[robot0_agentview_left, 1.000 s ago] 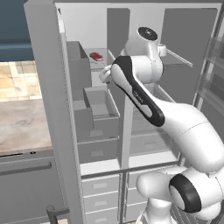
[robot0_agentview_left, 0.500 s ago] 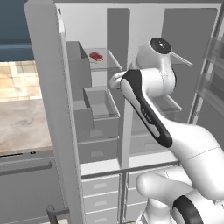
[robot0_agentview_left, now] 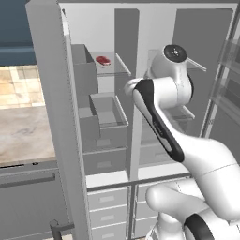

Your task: There's a fish in the fridge that needs to be moved to the freezer for freezing. Pick up the fish from the fridge, place it on any shelf in the freezer, and close the fridge and freezer doors when done.

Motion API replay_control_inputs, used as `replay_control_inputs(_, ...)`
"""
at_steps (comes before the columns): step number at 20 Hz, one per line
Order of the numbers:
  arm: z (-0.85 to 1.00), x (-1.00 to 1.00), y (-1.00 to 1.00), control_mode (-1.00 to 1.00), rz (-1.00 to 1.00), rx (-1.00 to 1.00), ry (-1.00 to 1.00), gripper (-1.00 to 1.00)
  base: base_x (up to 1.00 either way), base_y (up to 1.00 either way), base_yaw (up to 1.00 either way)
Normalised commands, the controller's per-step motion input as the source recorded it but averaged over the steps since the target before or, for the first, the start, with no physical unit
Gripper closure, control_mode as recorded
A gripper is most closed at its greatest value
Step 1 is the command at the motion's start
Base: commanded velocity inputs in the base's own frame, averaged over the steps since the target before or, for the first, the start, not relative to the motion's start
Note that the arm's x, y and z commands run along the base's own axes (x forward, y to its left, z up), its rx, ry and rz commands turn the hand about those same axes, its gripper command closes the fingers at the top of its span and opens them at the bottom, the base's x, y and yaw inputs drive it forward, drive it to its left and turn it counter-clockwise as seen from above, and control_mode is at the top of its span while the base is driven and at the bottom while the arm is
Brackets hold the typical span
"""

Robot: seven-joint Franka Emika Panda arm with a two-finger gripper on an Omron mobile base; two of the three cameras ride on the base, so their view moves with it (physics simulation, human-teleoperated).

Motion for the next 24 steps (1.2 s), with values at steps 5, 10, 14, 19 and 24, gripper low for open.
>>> replay_control_inputs(5, 0.0, -0.36, -0.48, -1.0, -0.02, 0.07, 0.0, -1.0, 0.0, 0.0, 0.0)
replay_control_inputs(10, 0.0, -0.44, -0.39, -1.0, 0.0, 0.05, 0.0, -1.0, 0.0, 0.0, 0.0)
replay_control_inputs(14, -0.08, -0.64, -0.09, -1.0, 0.0, 0.01, 0.0, -1.0, 0.0, 0.0, 0.0)
replay_control_inputs(19, -0.16, -0.58, -0.01, -1.0, 0.0, 0.0, 0.0, -1.0, 0.0, 0.0, 0.0)
replay_control_inputs(24, 0.0, 0.0, 0.0, 1.0, 0.0, 0.0, 0.0, -1.0, -0.64, 0.0, 0.0)
